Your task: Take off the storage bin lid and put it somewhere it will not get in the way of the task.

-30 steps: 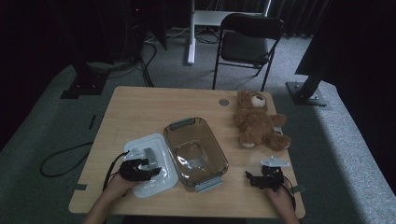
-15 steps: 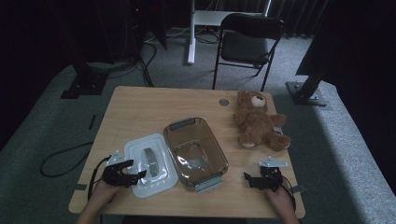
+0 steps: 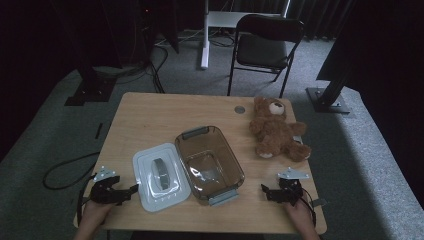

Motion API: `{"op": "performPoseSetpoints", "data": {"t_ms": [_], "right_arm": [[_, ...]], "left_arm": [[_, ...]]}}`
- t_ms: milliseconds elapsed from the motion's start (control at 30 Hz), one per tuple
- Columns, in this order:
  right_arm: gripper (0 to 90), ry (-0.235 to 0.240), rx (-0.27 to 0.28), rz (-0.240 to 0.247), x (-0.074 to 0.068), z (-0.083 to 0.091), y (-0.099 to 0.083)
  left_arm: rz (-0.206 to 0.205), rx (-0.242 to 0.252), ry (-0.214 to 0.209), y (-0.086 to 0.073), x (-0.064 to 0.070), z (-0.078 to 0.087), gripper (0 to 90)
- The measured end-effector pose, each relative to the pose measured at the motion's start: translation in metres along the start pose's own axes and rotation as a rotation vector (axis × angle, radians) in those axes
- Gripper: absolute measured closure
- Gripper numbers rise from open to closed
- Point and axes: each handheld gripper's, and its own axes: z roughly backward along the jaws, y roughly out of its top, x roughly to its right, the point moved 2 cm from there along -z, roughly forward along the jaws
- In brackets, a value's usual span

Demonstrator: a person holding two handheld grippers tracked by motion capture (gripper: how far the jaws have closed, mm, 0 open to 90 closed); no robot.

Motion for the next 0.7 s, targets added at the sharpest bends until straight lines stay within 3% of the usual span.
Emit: {"op": "performPoseSetpoints", "data": {"t_ms": [67,100,233,300,333,400,467,533,600,633,700], "right_arm": [[11.2,-0.015,0.017,-0.002,0.0,0.002,0.0],[11.2,-0.008,0.027,-0.005,0.001,0.003,0.0],[11.2,0.0,0.071,-0.01,-0.001,0.008,0.003],[11.2,-0.013,0.084,-0.005,-0.002,0.011,0.006],[11.2,-0.013,0.084,-0.005,-0.002,0.011,0.006],[11.2,-0.01,0.106,-0.039,0.002,0.017,0.011],[11.2,-0.008,0.121,-0.062,0.003,0.021,0.015],[11.2,-0.043,0.151,-0.084,0.008,0.03,0.026],[11.2,-0.05,0.176,-0.099,0.01,0.034,0.032],[11.3,-0.077,0.204,-0.122,0.016,0.041,0.044],[11.4,-0.116,0.208,-0.139,0.021,0.044,0.054]], "left_arm": [[0.047,0.005,0.015,-0.004,-0.006,0.002,1.0],[0.052,0.004,0.02,-0.005,-0.008,0.003,1.0],[0.06,-0.019,0.111,-0.009,-0.014,0.003,1.0],[0.091,-0.011,0.097,-0.011,-0.017,0.002,1.0],[0.091,-0.011,0.097,-0.011,-0.017,0.002,1.0],[0.066,-0.026,0.156,-0.014,-0.018,-0.002,1.1],[0.069,-0.024,0.162,-0.014,-0.018,-0.002,1.1],[0.065,-0.02,0.208,-0.016,-0.02,-0.003,1.1],[0.057,-0.022,0.222,-0.016,-0.019,-0.003,1.1],[0.029,-0.026,0.246,-0.018,-0.018,-0.004,1.1],[0.023,-0.033,0.263,-0.017,-0.017,-0.006,1.1]]}}
